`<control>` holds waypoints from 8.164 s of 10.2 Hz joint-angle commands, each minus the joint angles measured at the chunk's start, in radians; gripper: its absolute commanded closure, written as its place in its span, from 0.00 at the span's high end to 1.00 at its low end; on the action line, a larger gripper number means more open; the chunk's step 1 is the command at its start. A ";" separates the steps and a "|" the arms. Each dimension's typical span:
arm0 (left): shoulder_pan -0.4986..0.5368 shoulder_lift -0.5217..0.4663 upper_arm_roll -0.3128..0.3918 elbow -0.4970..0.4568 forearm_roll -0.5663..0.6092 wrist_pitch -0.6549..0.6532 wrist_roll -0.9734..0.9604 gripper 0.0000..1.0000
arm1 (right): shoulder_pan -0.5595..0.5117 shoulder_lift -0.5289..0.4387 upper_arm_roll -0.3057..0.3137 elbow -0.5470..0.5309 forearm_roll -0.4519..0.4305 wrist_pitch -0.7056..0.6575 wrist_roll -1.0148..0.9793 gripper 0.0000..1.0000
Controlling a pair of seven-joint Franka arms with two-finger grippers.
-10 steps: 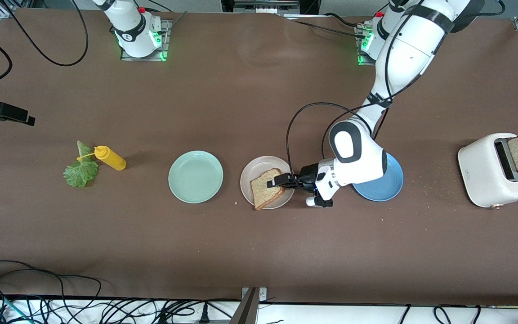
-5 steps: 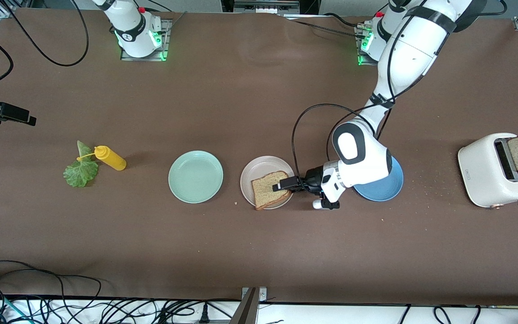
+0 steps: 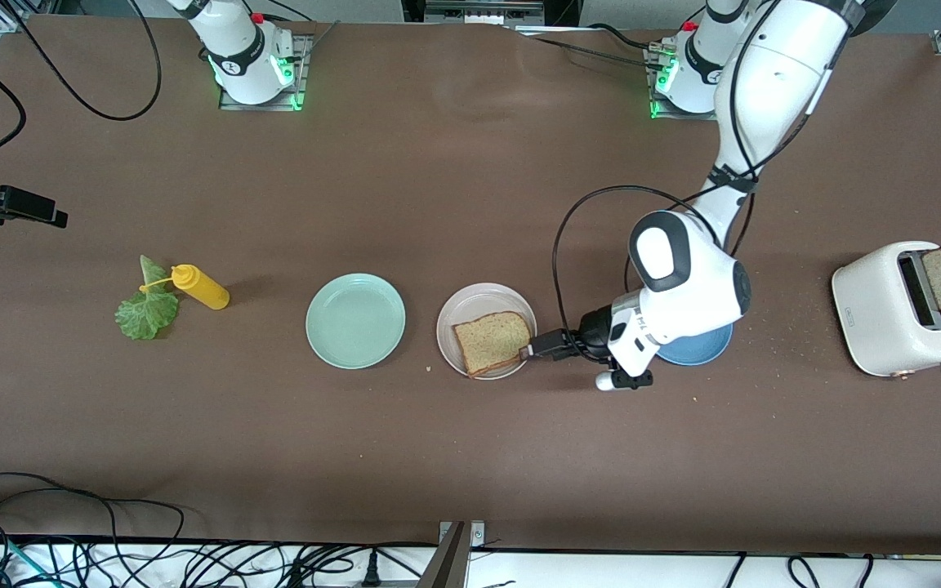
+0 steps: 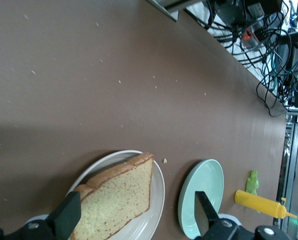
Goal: Make sandwich on beige plate with both arms
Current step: 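Open the left gripper to release the bread and lift away, then return the left gripper toward the toaster while the right gripper reaches the lettuce, then grasp the lettuce leaf stem with the right gripper and lift, then carry the lettuce leaf with the right gripper over the beige plate, then lower the lettuce onto the bread and open the right gripper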
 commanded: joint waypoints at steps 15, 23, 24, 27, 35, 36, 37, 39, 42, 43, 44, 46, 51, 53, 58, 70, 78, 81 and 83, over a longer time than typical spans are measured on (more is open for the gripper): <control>0.277 -0.500 0.224 -0.293 0.931 -0.302 -0.125 1.00 | -0.035 0.261 -0.013 -0.301 -0.117 0.420 0.029 1.00; 0.232 -0.634 0.250 -0.328 0.936 -0.416 -0.131 1.00 | -0.102 0.391 -0.013 -0.312 -0.114 0.512 -0.086 1.00; 0.232 -0.625 0.247 -0.256 0.956 -0.559 -0.133 1.00 | -0.102 0.408 -0.012 -0.312 -0.111 0.512 -0.086 1.00; 0.242 -0.607 0.227 -0.148 0.937 -0.794 -0.133 1.00 | -0.104 0.437 -0.013 -0.310 -0.107 0.509 -0.088 1.00; 0.252 -0.550 0.203 0.029 0.924 -0.971 -0.131 1.00 | -0.099 0.437 -0.010 -0.307 -0.105 0.502 -0.088 0.00; 0.249 -0.548 0.201 0.029 0.924 -0.983 -0.134 1.00 | -0.098 0.433 -0.009 -0.303 -0.105 0.500 -0.090 0.00; 0.246 -0.550 0.201 0.030 0.925 -0.994 -0.131 1.00 | -0.098 0.418 -0.009 -0.294 -0.108 0.496 -0.096 0.00; 0.245 -0.550 0.200 0.032 0.924 -0.994 -0.128 1.00 | -0.098 0.385 -0.009 -0.213 -0.108 0.354 -0.111 0.00; 0.245 -0.550 0.200 0.032 0.924 -0.994 -0.127 1.00 | -0.098 0.347 -0.010 -0.035 -0.116 0.142 -0.134 0.00; 0.245 -0.548 0.200 0.032 0.922 -0.994 -0.127 1.00 | -0.098 0.336 -0.009 0.036 -0.110 0.079 -0.149 0.00; 0.246 -0.550 0.201 0.032 0.922 -0.994 -0.125 1.00 | -0.093 0.330 0.003 0.108 -0.107 0.004 -0.151 0.00; 0.249 -0.550 0.201 0.032 0.922 -0.994 -0.125 1.00 | -0.079 0.330 0.098 0.266 -0.105 -0.110 -0.145 0.00; 0.254 -0.550 0.204 0.032 0.924 -0.994 -0.125 1.00 | -0.061 0.364 0.420 0.326 -0.045 0.009 -0.129 0.00; 0.254 -0.550 0.204 0.032 0.924 -0.994 -0.124 1.00 | 0.000 0.417 0.487 0.325 -0.022 0.151 -0.126 0.00; 0.255 -0.550 0.207 0.032 0.924 -0.994 -0.124 1.00 | 0.250 0.581 0.471 0.326 -0.068 0.447 -0.133 0.00; 0.257 -0.550 0.209 0.030 0.924 -0.994 -0.124 1.00 | 0.608 0.795 0.321 0.328 -0.374 0.758 -0.090 0.00; 0.257 -0.548 0.209 0.030 0.924 -0.994 -0.124 1.00 | 0.614 0.810 0.303 0.329 -0.370 0.812 -0.042 0.85; 0.257 -0.548 0.209 0.030 0.924 -0.994 -0.124 1.00 | 0.605 0.792 0.303 0.331 -0.367 0.792 -0.051 0.93; 0.258 -0.548 0.209 0.030 0.924 -0.996 -0.124 1.00 | 0.588 0.754 0.304 0.328 -0.357 0.735 -0.053 1.00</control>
